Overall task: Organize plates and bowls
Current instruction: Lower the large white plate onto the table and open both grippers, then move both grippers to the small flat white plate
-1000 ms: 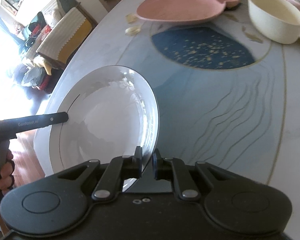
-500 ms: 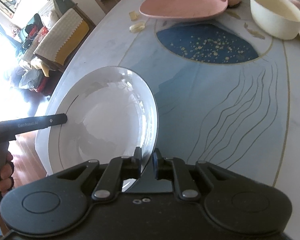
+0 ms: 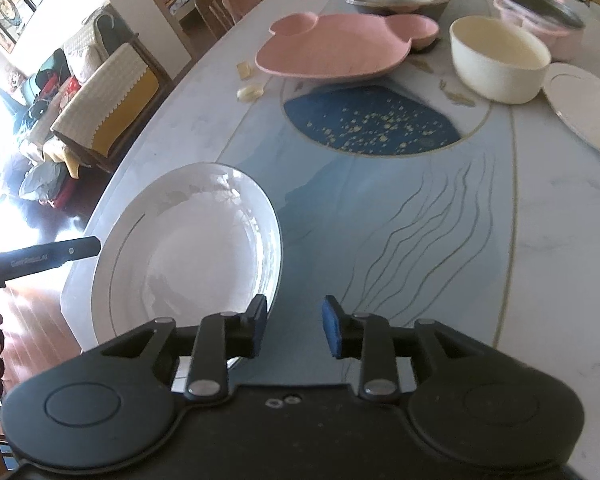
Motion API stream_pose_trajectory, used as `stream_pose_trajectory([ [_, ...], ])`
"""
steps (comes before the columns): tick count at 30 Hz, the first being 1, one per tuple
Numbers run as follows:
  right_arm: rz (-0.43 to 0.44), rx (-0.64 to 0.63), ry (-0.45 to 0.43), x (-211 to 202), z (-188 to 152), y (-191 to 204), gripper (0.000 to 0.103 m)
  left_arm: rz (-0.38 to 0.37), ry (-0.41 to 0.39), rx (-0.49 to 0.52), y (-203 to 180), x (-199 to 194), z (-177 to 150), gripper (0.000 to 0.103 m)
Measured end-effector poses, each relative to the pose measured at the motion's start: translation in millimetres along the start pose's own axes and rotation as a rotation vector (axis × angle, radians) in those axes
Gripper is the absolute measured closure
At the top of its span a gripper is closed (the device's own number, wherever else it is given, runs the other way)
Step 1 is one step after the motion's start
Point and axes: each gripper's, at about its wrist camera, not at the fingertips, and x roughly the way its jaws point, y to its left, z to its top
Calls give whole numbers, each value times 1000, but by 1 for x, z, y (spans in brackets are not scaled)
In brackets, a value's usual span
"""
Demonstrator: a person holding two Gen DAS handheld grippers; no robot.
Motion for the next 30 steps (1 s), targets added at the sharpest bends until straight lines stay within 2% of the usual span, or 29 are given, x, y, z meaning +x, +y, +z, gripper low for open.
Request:
stream_pose_trajectory([
  [2,-8,0,-22,-10,-2,-1,69,-15,-33,13,-7,-11,1,52],
  [7,-40,6,-73,-35,-6,-8,67,-59,-91,78,-33,-33,5,51],
  [9,-58,6,-92,-45,-7,-13,66,-85,-112,107,-47,-41,7,46],
  [10,-69,4,-101,-51,-7,-16,60,-95,-125,122,-54,-45,9,42],
  [11,-82,5,-116,-58,-7,-20,49,-106,-137,135,-62,-48,10,38],
  [12,-89,6,-127,-63,-8,-23,44,-120,-148,149,-71,-51,12,37],
  [17,-123,18,-168,-86,1,-50,37,-189,-183,193,-115,-57,23,28],
  [25,-206,60,-221,-112,25,-120,24,-267,-200,275,-205,-41,43,26],
  [30,-247,63,-235,-117,44,-166,14,-297,-189,291,-261,-20,59,25],
])
